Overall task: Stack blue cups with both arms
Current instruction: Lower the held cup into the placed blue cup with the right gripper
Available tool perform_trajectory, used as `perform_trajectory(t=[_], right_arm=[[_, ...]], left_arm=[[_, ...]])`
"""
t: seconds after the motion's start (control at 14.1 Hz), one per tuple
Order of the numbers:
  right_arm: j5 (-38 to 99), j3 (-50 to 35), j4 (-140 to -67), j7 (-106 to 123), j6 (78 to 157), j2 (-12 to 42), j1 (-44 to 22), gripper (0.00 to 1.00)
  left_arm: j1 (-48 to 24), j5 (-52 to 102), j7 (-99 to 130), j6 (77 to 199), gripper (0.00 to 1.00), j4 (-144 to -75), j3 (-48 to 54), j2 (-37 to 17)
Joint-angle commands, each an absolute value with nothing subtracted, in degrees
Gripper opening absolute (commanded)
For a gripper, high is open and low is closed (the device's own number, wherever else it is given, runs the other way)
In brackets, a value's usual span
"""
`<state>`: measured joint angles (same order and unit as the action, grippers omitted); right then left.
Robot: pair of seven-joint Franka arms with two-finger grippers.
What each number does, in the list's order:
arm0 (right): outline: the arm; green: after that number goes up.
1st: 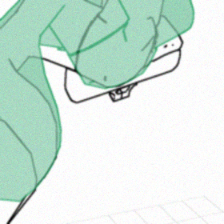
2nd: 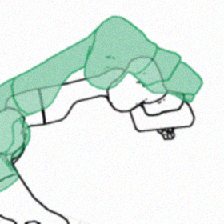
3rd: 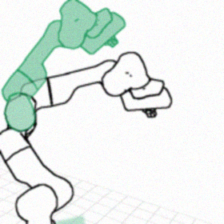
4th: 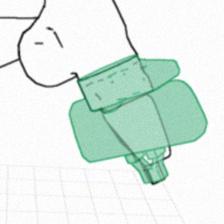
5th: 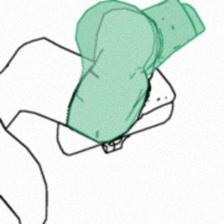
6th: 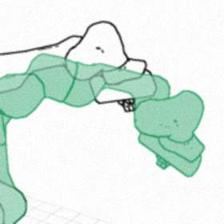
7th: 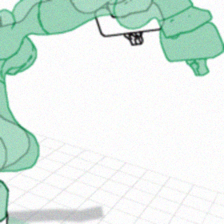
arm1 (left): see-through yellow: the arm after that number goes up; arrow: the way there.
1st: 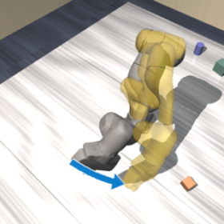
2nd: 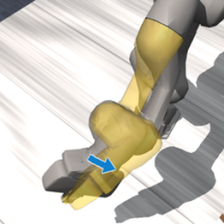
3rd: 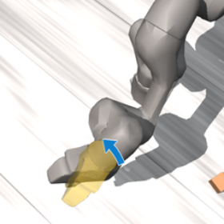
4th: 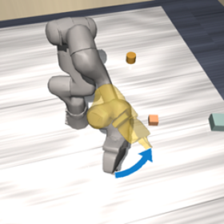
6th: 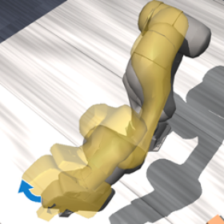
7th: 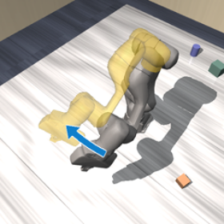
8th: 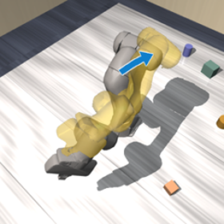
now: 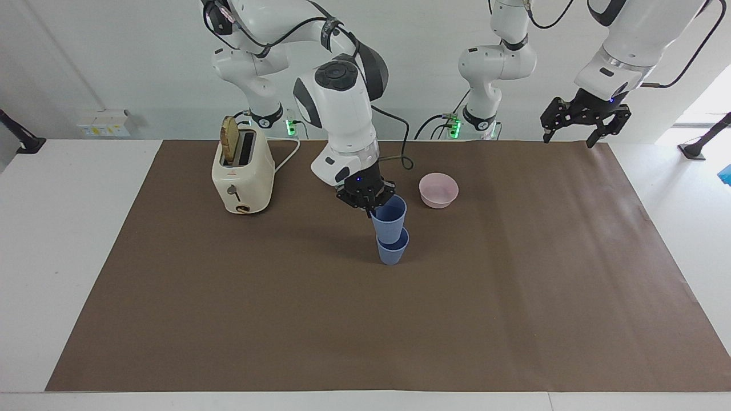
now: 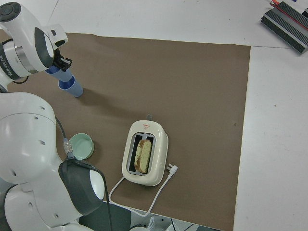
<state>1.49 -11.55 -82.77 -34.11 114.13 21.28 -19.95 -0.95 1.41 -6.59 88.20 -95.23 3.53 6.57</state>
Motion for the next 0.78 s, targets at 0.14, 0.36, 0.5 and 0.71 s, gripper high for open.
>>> perform_trajectory(t=[0.14, 0.36, 0.5, 0.71], right_arm=[[1.41, -11.78, -81.91, -35.33, 114.26, 22.68, -21.01, 0.00], [1.14, -11.78, -82.18, -35.33, 114.26, 22.67, -20.74, 0.00], [1.05, -11.78, -82.44, -35.24, 114.34, 23.02, -20.83, 0.00], [1.05, -11.69, -82.44, -35.07, 114.87, 23.55, -21.01, 0.00]], left_arm=[[-0.70, 1.67, -5.63, 87.98, 1.00, -95.36, 3.60, 6.77], [-0.18, 1.67, -5.89, 87.45, 1.00, -95.01, 3.60, 6.77], [0.17, 1.67, -5.80, 87.36, 1.00, -95.01, 3.43, 6.77], [0.09, 1.67, -5.80, 87.36, 1.00, -95.01, 3.51, 6.77]])
